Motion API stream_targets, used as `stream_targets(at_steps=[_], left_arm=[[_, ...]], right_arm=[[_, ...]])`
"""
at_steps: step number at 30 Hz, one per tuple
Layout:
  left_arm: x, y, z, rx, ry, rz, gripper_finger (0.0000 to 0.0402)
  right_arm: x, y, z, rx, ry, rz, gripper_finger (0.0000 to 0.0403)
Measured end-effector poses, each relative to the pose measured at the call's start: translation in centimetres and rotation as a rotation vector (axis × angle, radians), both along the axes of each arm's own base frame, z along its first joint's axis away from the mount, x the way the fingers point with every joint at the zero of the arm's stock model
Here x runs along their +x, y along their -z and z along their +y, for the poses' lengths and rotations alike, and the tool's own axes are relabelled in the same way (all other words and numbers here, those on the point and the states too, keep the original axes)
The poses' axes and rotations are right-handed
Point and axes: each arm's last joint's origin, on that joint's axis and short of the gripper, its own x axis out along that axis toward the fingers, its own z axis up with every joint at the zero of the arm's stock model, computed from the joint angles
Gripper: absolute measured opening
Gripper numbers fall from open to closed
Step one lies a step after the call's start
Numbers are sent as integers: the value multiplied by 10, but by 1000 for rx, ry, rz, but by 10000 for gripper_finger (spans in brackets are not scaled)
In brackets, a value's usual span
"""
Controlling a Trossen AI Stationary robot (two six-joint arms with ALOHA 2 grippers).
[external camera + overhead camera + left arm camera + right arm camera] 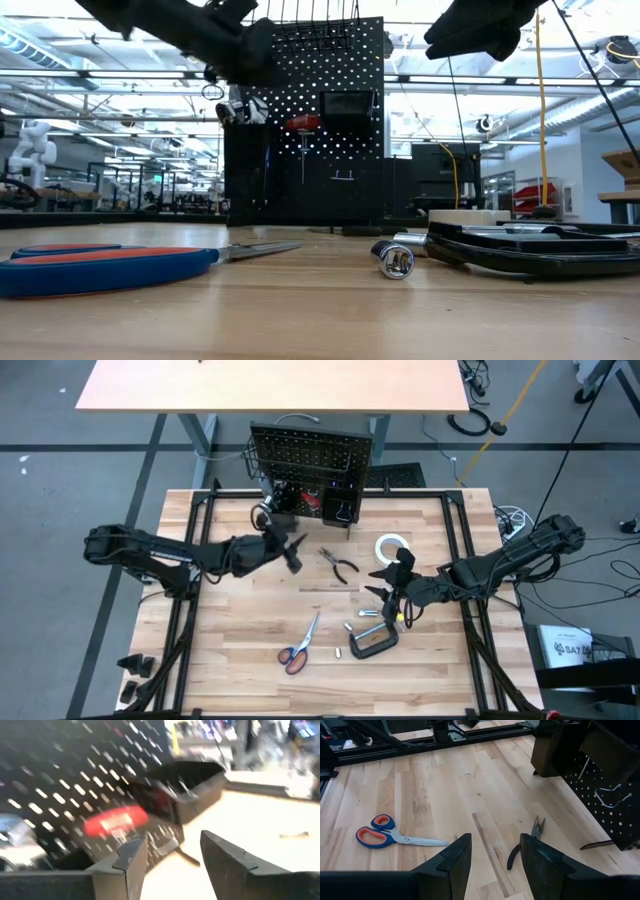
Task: Hang tools onto peg board
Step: Put the black long nose pliers into the left black bin on the peg board
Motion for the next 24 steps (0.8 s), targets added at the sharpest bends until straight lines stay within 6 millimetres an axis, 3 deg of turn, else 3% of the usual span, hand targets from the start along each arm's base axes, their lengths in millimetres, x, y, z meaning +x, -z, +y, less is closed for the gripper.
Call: stream_targets(at_steps=[7, 13, 18, 24], left_arm=[[-13, 34, -29, -178, 181, 127, 183], [-33, 68, -53, -186, 280, 153, 182], [-45, 81, -51, -123, 315, 50, 182], [-52, 91, -45, -136, 356, 67, 182]], right_arm=[[0, 0, 0, -5, -1, 3, 160], [0, 1, 0, -5, 5, 10, 160], [10, 15, 3, -8, 22, 57, 160], [33, 51, -4, -11, 40, 200, 160]])
